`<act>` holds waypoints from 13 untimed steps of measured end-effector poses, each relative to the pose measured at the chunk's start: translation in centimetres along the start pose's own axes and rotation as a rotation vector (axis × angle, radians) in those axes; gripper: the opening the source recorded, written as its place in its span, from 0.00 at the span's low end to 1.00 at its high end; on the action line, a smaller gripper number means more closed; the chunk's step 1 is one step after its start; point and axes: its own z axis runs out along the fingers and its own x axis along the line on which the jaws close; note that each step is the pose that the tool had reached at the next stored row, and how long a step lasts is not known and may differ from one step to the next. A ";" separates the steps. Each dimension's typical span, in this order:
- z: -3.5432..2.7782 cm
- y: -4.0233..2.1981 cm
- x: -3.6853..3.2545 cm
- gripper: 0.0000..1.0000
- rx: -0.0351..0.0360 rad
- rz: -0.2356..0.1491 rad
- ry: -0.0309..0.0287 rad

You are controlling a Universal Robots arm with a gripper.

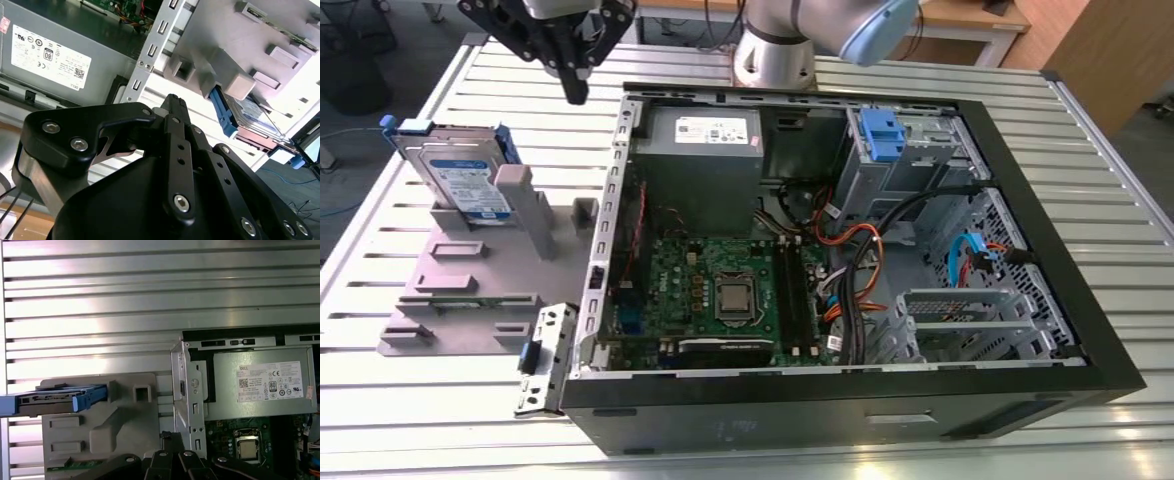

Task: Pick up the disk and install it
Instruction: 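Reach for the disk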

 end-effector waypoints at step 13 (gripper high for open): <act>-0.04 -0.23 3.08 0.11 0.0000 0.000 0.0000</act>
